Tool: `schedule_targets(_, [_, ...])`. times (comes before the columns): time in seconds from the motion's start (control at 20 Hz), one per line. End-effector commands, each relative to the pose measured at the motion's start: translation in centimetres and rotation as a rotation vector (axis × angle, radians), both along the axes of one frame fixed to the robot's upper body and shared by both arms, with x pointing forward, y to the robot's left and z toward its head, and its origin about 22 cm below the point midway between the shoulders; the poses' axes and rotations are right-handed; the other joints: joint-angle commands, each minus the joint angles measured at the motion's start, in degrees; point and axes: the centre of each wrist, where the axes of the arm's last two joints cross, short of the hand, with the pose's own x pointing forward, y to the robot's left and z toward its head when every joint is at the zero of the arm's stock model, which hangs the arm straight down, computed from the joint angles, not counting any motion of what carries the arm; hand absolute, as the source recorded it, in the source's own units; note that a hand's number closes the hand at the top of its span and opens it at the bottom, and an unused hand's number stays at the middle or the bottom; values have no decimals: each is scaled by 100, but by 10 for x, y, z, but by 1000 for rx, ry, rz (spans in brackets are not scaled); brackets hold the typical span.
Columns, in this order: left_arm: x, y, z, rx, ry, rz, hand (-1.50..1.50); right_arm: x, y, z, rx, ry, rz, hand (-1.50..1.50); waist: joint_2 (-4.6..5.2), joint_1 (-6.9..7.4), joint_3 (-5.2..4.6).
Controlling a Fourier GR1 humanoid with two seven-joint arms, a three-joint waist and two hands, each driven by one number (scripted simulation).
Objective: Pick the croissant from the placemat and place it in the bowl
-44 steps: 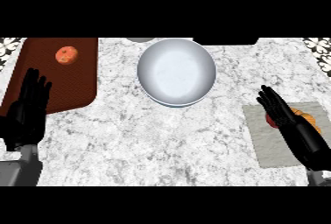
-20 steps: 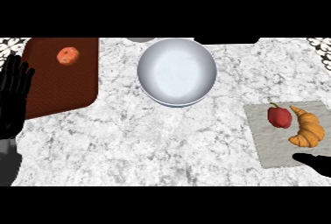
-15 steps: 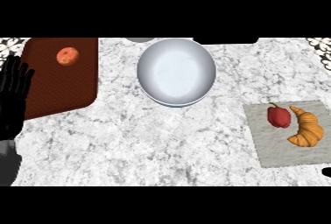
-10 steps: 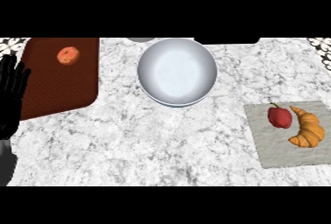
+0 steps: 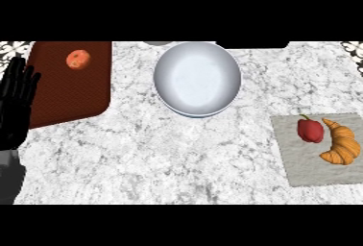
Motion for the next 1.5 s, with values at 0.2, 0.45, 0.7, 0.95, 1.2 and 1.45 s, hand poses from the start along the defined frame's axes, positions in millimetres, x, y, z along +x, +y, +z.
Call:
schedule_targets(0.2, [-2, -8, 7, 12, -2, 2, 0, -6, -5, -38, -4, 69, -13, -150, -3, 21, 6])
schedule_targets(0.45, [12, 11, 6, 7, 7, -25, 0, 22, -14, -70, 35, 58, -41, -150, 22, 82, 7])
schedule_targets(0.7, [0, -2, -18, -8, -4, -6, 0, 11, -25, -104, 1, 102, -68, -150, 7, 34, 6])
schedule_targets(0.95, [8, -18, -6, 2, -13, 20, 0, 38, -41, -100, 3, 84, -69, -150, 10, 50, 5])
schedule_targets(1.2, [3, 8, -8, 11, 8, -14, 0, 44, -31, -126, 29, 53, -28, -150, 11, 48, 4])
schedule_targets(1.45, [15, -6, -5, 18, 1, 4, 0, 38, -49, -136, 33, 43, 11, -150, 10, 24, 4])
